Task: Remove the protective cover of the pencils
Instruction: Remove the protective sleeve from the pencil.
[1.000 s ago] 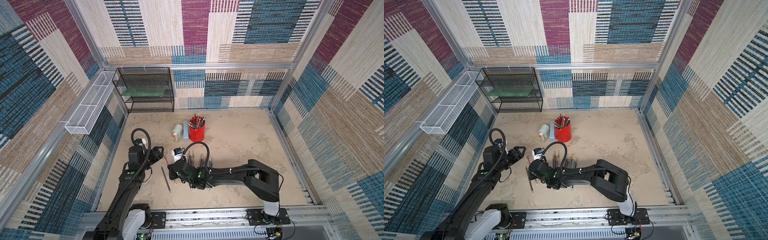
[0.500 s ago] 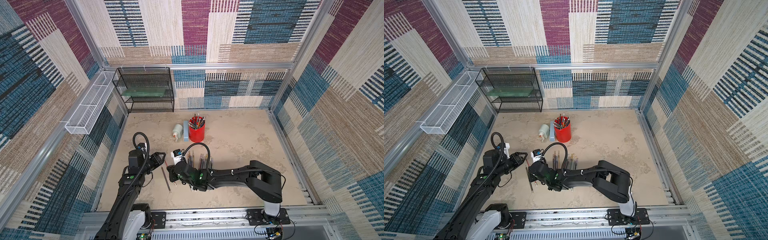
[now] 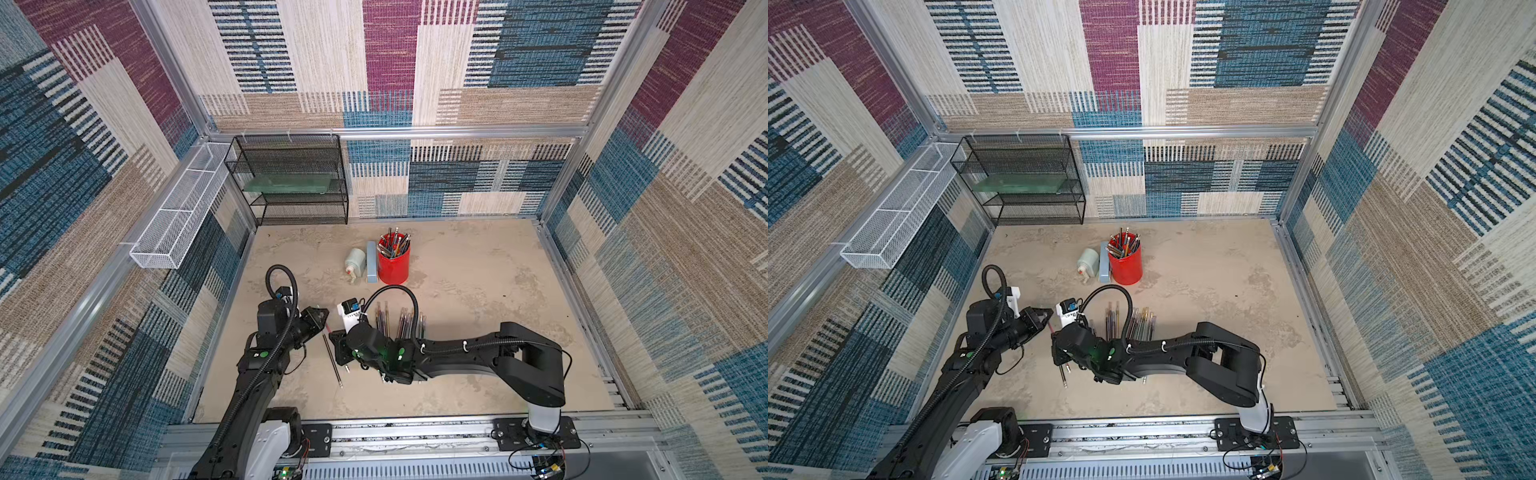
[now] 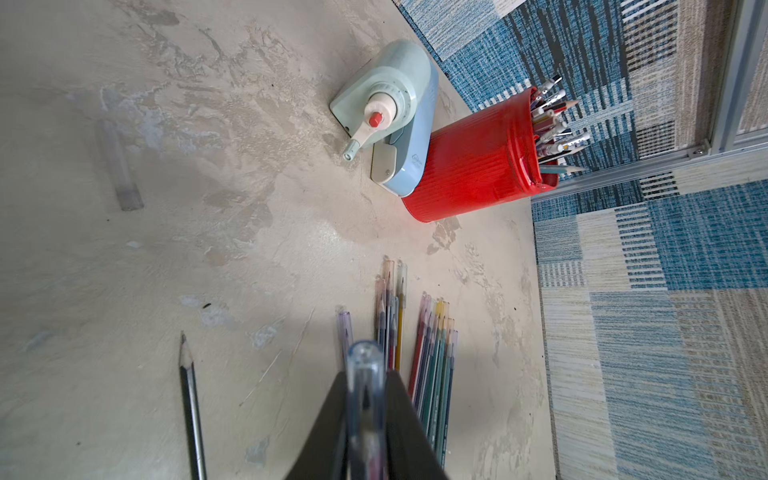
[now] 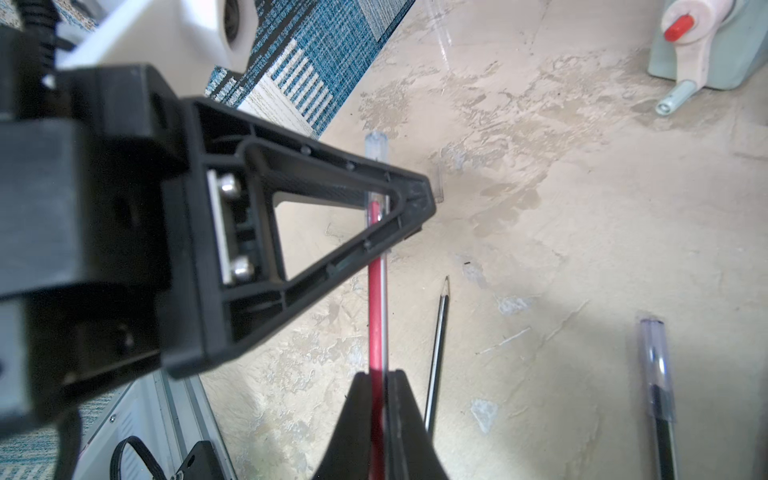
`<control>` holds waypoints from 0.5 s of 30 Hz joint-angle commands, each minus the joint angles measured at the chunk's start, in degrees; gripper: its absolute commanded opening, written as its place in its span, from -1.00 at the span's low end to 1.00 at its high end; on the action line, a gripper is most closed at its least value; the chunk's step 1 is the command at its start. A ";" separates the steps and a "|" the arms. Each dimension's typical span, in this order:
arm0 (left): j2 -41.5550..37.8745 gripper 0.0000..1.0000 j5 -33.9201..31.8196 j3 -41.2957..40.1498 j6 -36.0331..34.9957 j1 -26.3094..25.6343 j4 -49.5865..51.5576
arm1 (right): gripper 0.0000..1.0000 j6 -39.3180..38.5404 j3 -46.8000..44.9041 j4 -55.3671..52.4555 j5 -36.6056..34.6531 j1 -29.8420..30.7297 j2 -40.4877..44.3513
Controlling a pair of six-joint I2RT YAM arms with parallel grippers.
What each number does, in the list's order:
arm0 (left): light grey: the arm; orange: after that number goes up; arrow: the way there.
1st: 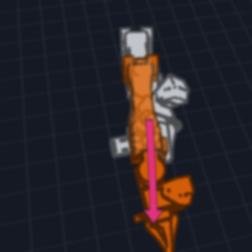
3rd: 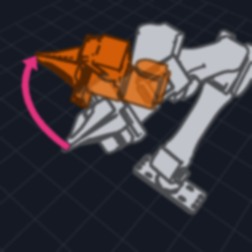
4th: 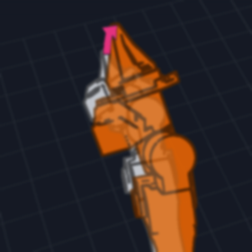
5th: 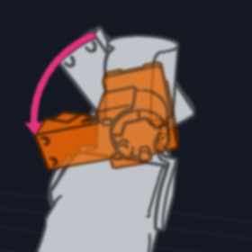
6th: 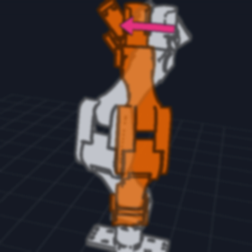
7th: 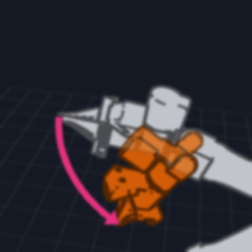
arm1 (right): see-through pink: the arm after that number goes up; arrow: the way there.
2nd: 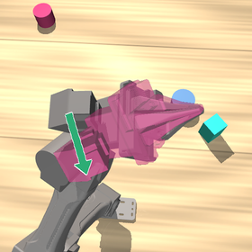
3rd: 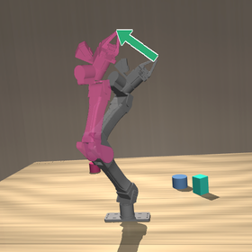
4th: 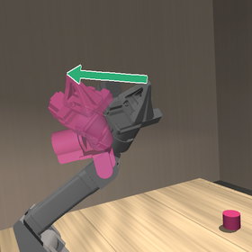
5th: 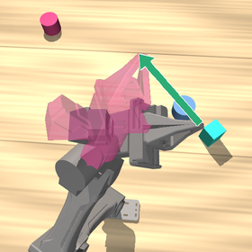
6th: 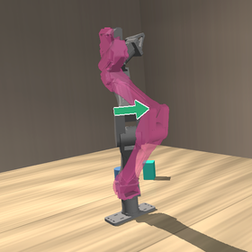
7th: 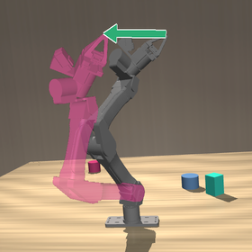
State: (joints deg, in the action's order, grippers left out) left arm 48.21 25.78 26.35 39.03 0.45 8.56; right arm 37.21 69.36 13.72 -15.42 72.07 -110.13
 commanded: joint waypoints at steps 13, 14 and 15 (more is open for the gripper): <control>3.40 -0.99 -1.09 0.28 -0.44 0.00 -0.56 | -1.00 -1.44 -1.52 2.09 -0.03 1.08 0.91; 3.35 -0.99 -1.30 0.20 -0.38 -0.01 -0.51 | -1.00 -1.39 -1.95 2.27 -0.13 1.14 1.12; 3.41 -0.99 -1.64 0.13 -0.31 -0.01 -0.56 | -1.00 -1.33 -2.47 2.62 -0.39 1.20 1.42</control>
State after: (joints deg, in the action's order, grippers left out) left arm 51.44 27.22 26.57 39.31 0.34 8.93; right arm 36.99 67.61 14.09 -16.16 72.75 -109.82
